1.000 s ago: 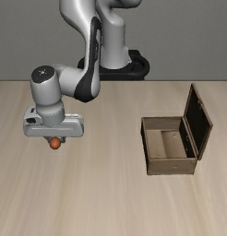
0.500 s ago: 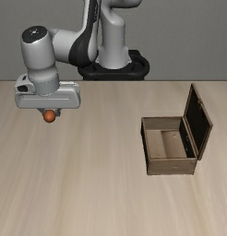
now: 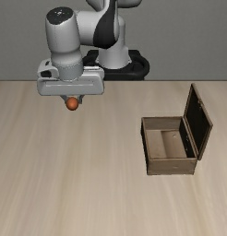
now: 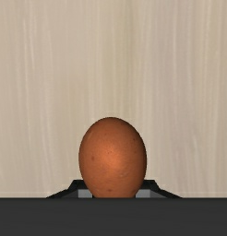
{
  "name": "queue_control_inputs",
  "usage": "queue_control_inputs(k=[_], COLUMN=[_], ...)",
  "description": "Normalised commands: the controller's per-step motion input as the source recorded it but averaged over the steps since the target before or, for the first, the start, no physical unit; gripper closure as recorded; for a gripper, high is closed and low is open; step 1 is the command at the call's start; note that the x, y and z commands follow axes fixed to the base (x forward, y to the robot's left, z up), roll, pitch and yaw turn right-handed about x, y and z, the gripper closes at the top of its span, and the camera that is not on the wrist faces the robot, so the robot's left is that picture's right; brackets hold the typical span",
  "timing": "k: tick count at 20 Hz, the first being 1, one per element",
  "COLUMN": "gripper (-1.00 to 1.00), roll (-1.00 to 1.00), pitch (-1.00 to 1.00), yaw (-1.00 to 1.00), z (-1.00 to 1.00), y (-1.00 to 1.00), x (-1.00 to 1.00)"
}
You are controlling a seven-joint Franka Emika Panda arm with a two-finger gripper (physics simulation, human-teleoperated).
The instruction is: Pick up the egg and place it in the box
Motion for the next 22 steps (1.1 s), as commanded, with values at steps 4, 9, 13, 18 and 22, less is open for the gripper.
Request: queue_control_inputs(k=[4, 9, 13, 18, 22], gripper=[1.0, 1.0, 1.0, 1.0, -1.0], roll=[0.0, 0.0, 0.0, 0.0, 0.0], pitch=[0.0, 0.0, 0.0, 0.0, 0.0], yaw=[0.0, 0.0, 0.0, 0.0, 0.0], z=[0.0, 0.0, 0.0, 0.0, 0.0], y=[1.0, 1.0, 1.0, 1.0, 0.75], x=[0.0, 0.0, 0.0, 0.0, 0.0])
